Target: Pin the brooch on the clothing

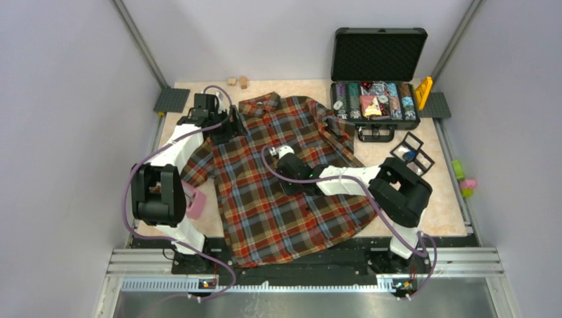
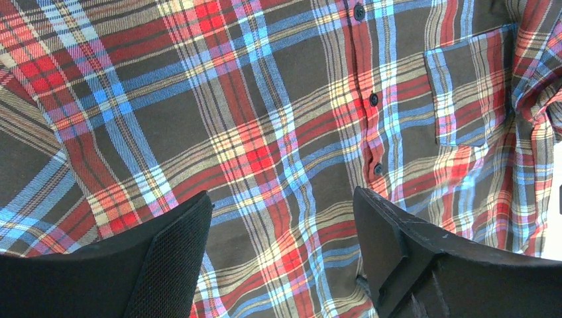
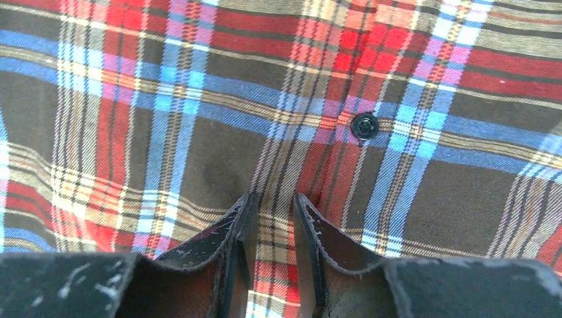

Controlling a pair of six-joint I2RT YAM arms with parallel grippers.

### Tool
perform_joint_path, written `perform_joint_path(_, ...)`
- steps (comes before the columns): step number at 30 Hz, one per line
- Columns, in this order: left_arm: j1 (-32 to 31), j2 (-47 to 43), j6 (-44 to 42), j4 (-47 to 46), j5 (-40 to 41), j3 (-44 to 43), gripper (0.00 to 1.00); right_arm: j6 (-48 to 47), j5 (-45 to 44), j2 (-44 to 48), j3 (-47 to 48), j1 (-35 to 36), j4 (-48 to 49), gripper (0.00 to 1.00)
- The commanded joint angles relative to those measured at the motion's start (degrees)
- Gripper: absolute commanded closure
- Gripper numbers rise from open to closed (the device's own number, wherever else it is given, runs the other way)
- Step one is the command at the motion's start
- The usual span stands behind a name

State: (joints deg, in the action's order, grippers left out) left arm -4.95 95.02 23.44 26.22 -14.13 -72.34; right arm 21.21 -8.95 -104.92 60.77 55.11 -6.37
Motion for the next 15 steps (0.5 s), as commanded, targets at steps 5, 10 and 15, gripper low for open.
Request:
perform_joint_path(5, 0.2, -2.4, -0.8, 0.0, -0.6, -2.5, 0.18, 3.9, 0.4, -2.0, 1.1, 6.3, -0.4, 0.72)
perform_joint_path(10, 0.2, -2.4, -0.9, 0.0, -0.5, -2.6, 0.18, 4.4, 0.8, -1.7, 3.4, 7.5, -1.1, 0.72)
perform_joint_path(15, 0.4, -1.7, -1.4, 0.2, 0.7, -2.7, 0.17, 1.2, -2.5, 1.3, 9.8, 7.4, -7.1, 0.63)
